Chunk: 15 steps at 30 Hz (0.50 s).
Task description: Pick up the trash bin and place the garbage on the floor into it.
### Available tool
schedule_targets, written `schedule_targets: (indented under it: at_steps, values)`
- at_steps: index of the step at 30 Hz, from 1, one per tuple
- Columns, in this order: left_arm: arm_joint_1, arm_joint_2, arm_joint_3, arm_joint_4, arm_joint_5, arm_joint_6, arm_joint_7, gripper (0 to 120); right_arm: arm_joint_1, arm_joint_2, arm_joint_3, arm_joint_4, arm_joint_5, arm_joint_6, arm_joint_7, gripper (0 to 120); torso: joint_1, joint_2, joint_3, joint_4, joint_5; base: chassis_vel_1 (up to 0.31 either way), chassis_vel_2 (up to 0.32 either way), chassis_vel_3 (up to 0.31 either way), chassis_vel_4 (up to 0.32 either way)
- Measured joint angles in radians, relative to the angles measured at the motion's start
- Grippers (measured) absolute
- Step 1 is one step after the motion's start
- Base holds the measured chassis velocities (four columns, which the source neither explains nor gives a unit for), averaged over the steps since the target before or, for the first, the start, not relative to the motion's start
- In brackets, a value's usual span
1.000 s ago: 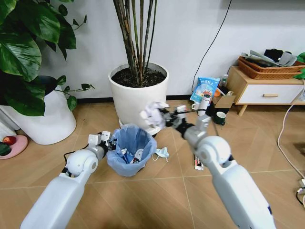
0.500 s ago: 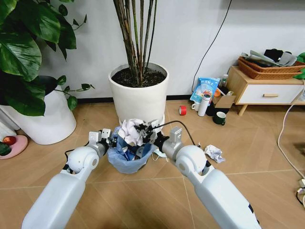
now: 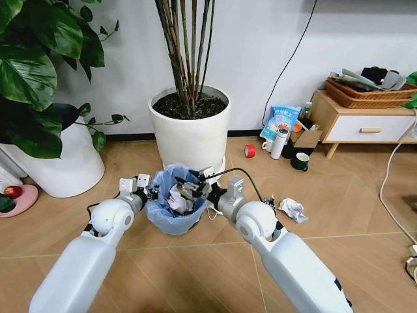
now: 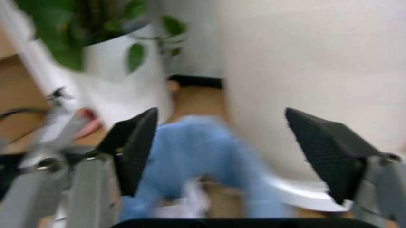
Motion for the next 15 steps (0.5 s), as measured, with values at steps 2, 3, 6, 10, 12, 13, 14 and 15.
schedule_targets:
  at_steps: [2,3,6,10,12,13,14,15]
  values:
    - [0.005,0.006,-0.007,-0.002,0.0,0.0,0.001,0,-0.001,-0.001,0.021,-0.015,-0.012,0.008,-0.001,80,0.0,0.0,0.0,0.0001,0.0,0.0,0.0,0.0,0.0]
    - [0.013,0.017,-0.017,-0.008,-0.004,0.0,0.003,0,-0.004,-0.004,0.048,-0.039,-0.029,0.021,-0.004,85,0.0,0.0,0.0,0.0003,0.0,0.0,0.0,0.0,0.0]
    - [0.035,0.047,-0.051,-0.025,-0.018,0.0,0.01,0,-0.015,-0.004,0.121,-0.18,-0.075,0.065,-0.022,98,0.0,0.0,0.0,0.0,0.0001,0.0,0.0,0.0,0.0]
    - [0.047,0.058,-0.073,-0.037,-0.031,0.0,0.01,0,-0.017,0.005,0.148,-0.29,-0.095,0.075,-0.043,100,0.0,0.0,0.0,0.0,0.0003,0.0,0.0,0.0,0.0]
    - [0.057,0.067,-0.091,-0.052,-0.045,0.0,0.009,0,-0.014,0.021,0.157,-0.404,-0.133,0.097,-0.076,100,0.0,0.0,0.0,-0.0001,0.0001,0.0,0.0,0.0,0.0]
    - [0.063,0.072,-0.1,-0.062,-0.051,-0.001,0.009,0,-0.008,0.031,0.158,-0.453,-0.165,0.117,-0.091,100,0.0,0.0,0.0,-0.0002,0.0002,0.0,0.0,0.0,0.0]
    - [0.063,0.072,-0.1,-0.062,-0.051,-0.001,0.009,0,-0.008,0.031,0.158,-0.453,-0.165,0.117,-0.091,100,0.0,0.0,0.0,-0.0002,0.0002,0.0,0.0,0.0,0.0]
    - [0.07,0.079,-0.11,-0.074,-0.059,-0.001,0.008,0,0.004,0.046,0.158,-0.515,-0.204,0.143,-0.114,100,0.0,0.0,0.0,-0.0001,0.0003,0.0,0.0,0.0,0.0]
